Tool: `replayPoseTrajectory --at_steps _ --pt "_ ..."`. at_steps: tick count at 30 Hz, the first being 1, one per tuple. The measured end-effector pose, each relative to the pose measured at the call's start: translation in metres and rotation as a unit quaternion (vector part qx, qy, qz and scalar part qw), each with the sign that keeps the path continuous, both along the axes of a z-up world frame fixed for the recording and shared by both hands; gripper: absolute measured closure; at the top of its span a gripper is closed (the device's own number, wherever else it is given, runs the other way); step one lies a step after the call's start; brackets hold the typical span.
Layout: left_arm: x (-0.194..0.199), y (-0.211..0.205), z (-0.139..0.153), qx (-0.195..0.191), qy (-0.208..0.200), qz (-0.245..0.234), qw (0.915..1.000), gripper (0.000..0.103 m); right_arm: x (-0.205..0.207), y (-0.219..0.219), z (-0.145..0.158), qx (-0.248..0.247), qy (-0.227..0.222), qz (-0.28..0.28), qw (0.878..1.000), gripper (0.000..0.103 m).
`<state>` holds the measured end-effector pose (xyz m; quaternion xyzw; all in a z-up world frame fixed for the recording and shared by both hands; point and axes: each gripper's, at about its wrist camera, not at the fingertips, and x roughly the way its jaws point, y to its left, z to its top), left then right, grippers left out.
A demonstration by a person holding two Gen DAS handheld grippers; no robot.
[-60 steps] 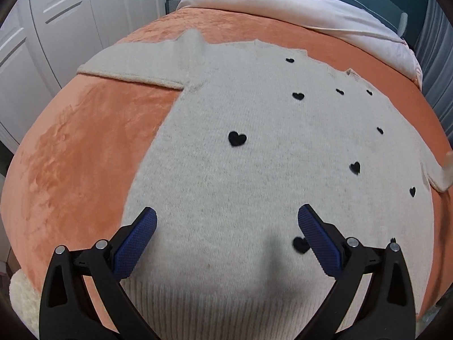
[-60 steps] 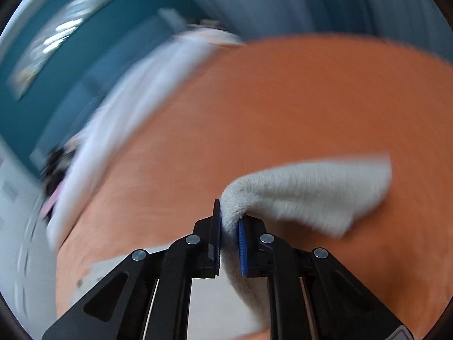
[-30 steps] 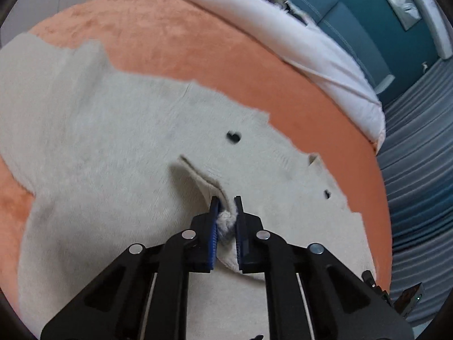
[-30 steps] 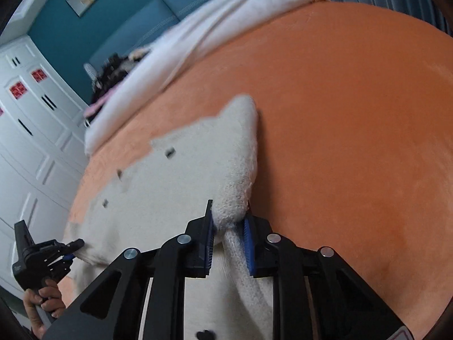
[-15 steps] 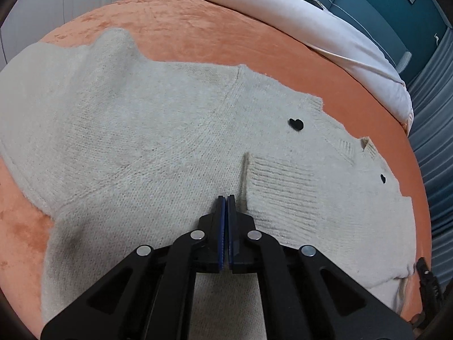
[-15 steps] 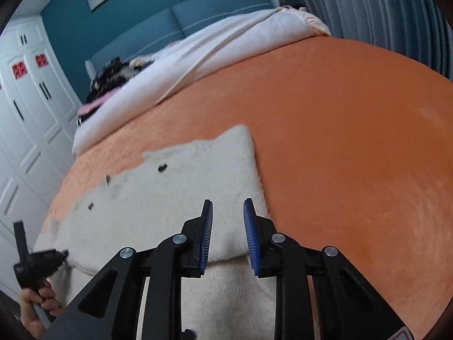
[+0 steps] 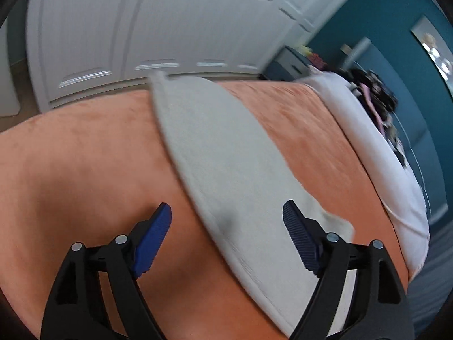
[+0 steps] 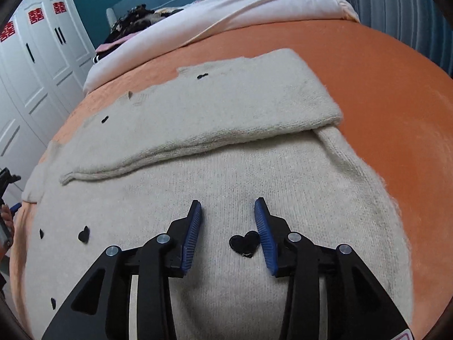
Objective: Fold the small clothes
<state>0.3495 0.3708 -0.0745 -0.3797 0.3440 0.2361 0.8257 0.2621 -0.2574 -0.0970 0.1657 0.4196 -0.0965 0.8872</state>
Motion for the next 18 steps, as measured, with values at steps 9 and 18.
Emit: replayPoseTrajectory --at_steps 9,18 --pt "0.070 0.039 0.002 0.023 0.034 -0.043 0.9982 0.094 -0.002 0.006 -0.008 0.002 -0.006 0.019 1.000 0.039" --pt "0.057 -0.206 0.154 0.106 -0.152 -0.312 0.9317 0.095 -0.006 0.000 -0.010 0.024 -0.020 0.018 0.999 0.039"
